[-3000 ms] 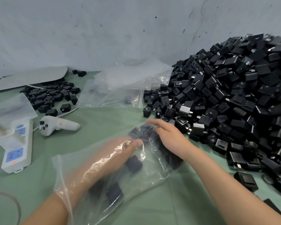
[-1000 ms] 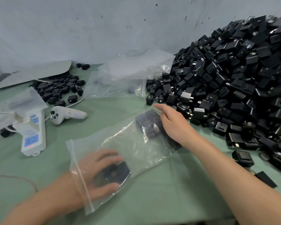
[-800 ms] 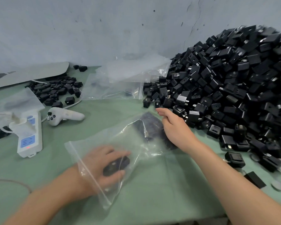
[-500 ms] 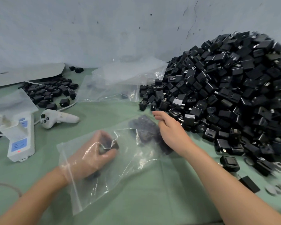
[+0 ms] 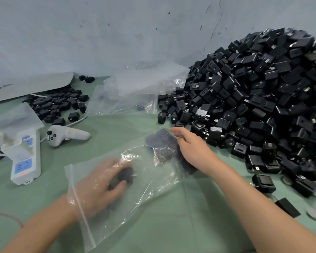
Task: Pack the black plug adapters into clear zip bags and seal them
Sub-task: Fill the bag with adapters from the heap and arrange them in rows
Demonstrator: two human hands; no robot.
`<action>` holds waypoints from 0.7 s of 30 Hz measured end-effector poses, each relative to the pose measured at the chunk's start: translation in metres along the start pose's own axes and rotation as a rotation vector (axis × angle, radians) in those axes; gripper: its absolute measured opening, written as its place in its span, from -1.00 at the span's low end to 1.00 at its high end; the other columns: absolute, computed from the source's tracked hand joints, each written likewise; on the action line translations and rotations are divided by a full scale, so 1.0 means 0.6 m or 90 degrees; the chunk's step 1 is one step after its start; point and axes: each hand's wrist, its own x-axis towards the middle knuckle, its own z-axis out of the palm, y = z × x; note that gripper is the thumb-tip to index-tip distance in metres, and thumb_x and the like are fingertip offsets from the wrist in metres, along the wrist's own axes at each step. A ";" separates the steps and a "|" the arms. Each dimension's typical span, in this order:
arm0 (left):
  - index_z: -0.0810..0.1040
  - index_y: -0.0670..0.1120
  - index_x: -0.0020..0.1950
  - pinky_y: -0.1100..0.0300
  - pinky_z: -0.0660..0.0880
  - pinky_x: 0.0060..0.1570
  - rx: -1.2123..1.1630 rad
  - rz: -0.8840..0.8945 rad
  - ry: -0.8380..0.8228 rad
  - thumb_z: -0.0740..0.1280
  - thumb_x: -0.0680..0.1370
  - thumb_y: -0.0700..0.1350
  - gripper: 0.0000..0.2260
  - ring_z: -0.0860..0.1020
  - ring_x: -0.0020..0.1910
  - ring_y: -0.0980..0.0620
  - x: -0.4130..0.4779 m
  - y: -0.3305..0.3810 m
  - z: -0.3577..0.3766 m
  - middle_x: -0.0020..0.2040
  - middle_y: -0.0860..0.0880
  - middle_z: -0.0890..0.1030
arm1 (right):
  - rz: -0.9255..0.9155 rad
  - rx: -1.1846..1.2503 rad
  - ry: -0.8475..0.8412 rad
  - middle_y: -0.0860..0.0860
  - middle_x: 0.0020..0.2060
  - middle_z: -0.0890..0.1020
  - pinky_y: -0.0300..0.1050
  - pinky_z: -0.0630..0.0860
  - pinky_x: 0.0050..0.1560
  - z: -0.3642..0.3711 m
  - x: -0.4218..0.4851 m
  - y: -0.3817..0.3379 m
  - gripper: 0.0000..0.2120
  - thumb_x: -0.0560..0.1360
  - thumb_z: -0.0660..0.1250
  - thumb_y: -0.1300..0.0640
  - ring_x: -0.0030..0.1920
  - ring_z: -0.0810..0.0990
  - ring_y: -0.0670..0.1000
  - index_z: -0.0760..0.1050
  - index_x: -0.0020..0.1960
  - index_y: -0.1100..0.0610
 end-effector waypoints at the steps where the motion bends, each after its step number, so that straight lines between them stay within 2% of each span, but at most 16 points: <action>1: 0.50 0.11 0.28 0.46 0.35 0.14 -0.004 0.010 0.003 0.27 0.52 0.06 -0.67 0.50 0.12 0.25 0.005 0.002 0.002 0.09 0.20 0.56 | 0.003 0.002 -0.005 -0.15 0.28 0.52 -0.26 0.29 0.13 0.001 0.000 0.000 -0.60 0.66 0.04 0.15 0.23 0.43 -0.14 0.43 0.39 -0.15; 2: 0.51 0.09 0.28 0.49 0.33 0.16 -0.015 0.011 0.010 0.33 0.54 0.01 -0.69 0.49 0.14 0.30 0.011 0.006 0.006 0.10 0.23 0.56 | 0.005 0.005 -0.009 -0.16 0.27 0.52 -0.31 0.30 0.09 0.001 0.000 0.000 -0.60 0.66 0.05 0.15 0.22 0.43 -0.15 0.43 0.39 -0.15; 5: 0.46 0.24 0.20 0.44 0.33 0.12 -0.027 -0.014 0.022 0.44 0.54 0.01 -0.71 0.45 0.12 0.39 0.036 0.024 0.019 0.02 0.38 0.51 | 0.006 0.004 -0.024 -0.22 0.21 0.53 -0.45 0.28 -0.04 0.001 -0.002 0.001 -0.60 0.65 0.05 0.15 0.16 0.46 -0.18 0.46 0.35 -0.19; 7: 0.50 0.10 0.17 0.51 0.33 -0.02 -0.061 0.018 0.013 0.44 0.54 -0.05 -0.76 0.44 0.06 0.47 0.052 0.038 0.027 0.00 0.41 0.50 | 0.012 0.002 -0.038 -0.22 0.22 0.53 -0.45 0.30 -0.07 -0.002 -0.002 0.001 -0.59 0.64 0.05 0.14 0.08 0.51 -0.22 0.46 0.35 -0.22; 9: 0.53 -0.11 0.20 0.67 0.26 -0.02 -0.076 0.058 -0.005 0.46 0.53 -0.19 -0.73 0.38 0.01 0.64 0.058 0.047 0.028 -0.03 0.45 0.49 | 0.018 0.019 -0.061 -0.22 0.24 0.53 -0.36 0.40 0.02 -0.008 -0.001 0.001 -0.57 0.64 0.06 0.16 0.10 0.55 -0.23 0.45 0.35 -0.25; 10: 0.54 -0.14 0.18 0.71 0.23 0.00 -0.070 0.082 -0.012 0.48 0.50 -0.26 -0.72 0.40 0.01 0.63 0.059 0.044 0.025 -0.01 0.47 0.50 | 0.018 0.035 -0.077 -0.21 0.26 0.54 -0.28 0.43 0.15 -0.013 -0.001 0.002 -0.55 0.63 0.05 0.18 0.18 0.54 -0.18 0.45 0.35 -0.25; 12: 0.56 -0.09 0.14 0.64 0.29 0.04 -0.095 0.094 -0.017 0.47 0.48 -0.34 -0.70 0.50 0.02 0.48 0.057 0.033 0.022 0.03 0.44 0.53 | 0.016 0.070 -0.115 -0.18 0.31 0.53 -0.14 0.37 0.36 -0.024 -0.001 0.002 -0.48 0.60 0.04 0.26 0.32 0.48 -0.13 0.45 0.36 -0.22; 14: 0.55 0.02 0.13 0.57 0.34 -0.01 -0.109 0.069 -0.013 0.46 0.51 -0.30 -0.70 0.53 -0.06 0.39 0.058 0.028 0.020 -0.04 0.40 0.55 | 0.019 0.082 -0.140 -0.15 0.34 0.51 -0.09 0.33 0.43 -0.035 0.000 0.001 -0.43 0.56 0.05 0.32 0.37 0.44 -0.13 0.44 0.40 -0.19; 17: 0.43 0.24 -0.01 0.53 0.32 -0.13 -0.058 0.072 0.003 0.46 0.53 -0.14 -0.69 0.49 -0.17 0.38 0.069 0.041 0.026 -0.15 0.41 0.51 | 0.014 0.060 -0.162 -0.12 0.37 0.48 -0.05 0.30 0.45 -0.046 0.003 0.000 -0.39 0.54 0.08 0.36 0.40 0.40 -0.09 0.41 0.44 -0.17; 19: 0.40 0.19 -0.10 0.50 0.33 -0.17 -0.089 0.073 -0.012 0.45 0.54 -0.15 -0.71 0.46 -0.22 0.31 0.080 0.048 0.034 -0.21 0.26 0.51 | 0.007 0.048 -0.176 -0.12 0.37 0.48 -0.07 0.31 0.44 -0.048 0.002 0.000 -0.39 0.54 0.09 0.38 0.40 0.40 -0.08 0.42 0.42 -0.16; 21: 0.43 0.04 -0.13 0.38 0.36 -0.21 -0.116 0.073 -0.029 0.43 0.55 -0.15 -0.80 0.41 -0.27 0.17 0.091 0.049 0.044 -0.26 0.04 0.46 | 0.006 0.046 -0.181 -0.13 0.36 0.48 -0.11 0.31 0.42 -0.049 0.000 -0.001 -0.39 0.54 0.09 0.39 0.39 0.41 -0.08 0.42 0.38 -0.20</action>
